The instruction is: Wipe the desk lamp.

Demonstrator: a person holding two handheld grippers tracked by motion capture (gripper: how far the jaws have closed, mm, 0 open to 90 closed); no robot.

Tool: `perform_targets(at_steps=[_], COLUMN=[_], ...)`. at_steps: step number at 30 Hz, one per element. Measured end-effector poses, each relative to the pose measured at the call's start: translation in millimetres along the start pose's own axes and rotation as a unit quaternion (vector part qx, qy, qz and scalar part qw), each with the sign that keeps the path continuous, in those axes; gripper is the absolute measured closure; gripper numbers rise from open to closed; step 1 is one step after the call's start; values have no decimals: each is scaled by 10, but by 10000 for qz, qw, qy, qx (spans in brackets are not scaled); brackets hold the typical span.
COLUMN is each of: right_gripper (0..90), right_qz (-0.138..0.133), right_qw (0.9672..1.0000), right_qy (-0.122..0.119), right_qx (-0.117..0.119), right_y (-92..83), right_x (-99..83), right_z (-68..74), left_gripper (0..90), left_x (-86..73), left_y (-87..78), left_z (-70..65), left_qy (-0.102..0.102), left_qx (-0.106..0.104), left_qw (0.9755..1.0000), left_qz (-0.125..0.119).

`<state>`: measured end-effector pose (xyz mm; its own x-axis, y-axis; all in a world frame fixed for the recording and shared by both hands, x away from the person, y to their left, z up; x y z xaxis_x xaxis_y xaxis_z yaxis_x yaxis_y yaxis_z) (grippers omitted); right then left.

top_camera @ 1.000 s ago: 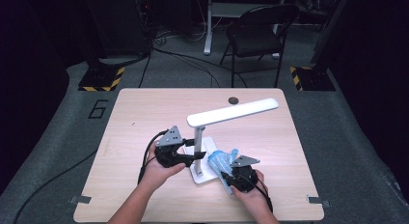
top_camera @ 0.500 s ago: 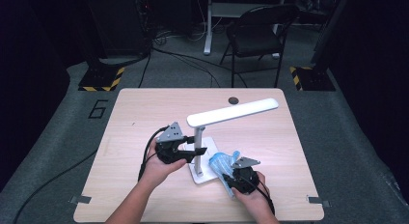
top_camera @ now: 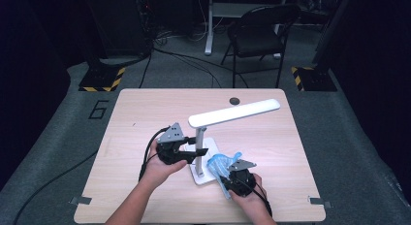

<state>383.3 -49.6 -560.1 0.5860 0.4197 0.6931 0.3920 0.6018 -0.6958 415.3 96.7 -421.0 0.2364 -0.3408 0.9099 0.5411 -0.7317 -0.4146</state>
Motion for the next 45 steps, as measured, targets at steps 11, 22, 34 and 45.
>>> perform_targets(at_steps=[11,22,34,45], right_gripper=[672,670,671,681], right_qz=[46,57,91,-77], right_qw=[9997,9983,9979,9996], right_qy=[-106,-209,-413,-211], right_qx=[193,544,491,192], right_y=[91,181,185,155], right_x=[62,127,122,129], right_z=[175,365,380,123], left_gripper=[515,514,515,521], left_x=[3,8,19,17], left_y=[10,13,-3,-21], left_z=[-9,-3,8,18], left_qy=[-57,-23,12,85], left_qx=[-16,0,33,92], left_qw=[10000,10000,9996,9991], left_qz=[-20,60,289,413])
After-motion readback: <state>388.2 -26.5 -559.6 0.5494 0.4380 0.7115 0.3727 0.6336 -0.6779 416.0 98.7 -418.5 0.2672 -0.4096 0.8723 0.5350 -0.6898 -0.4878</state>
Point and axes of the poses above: each handheld gripper's, and its own axes: y roughly forward along the jaws, x roughly out of its top, z roughly to its left, the point moved 8 cm from there along y, roughly forward along the jaws, and after that the axes turned 11 degrees about x, right-handed, at the moved point
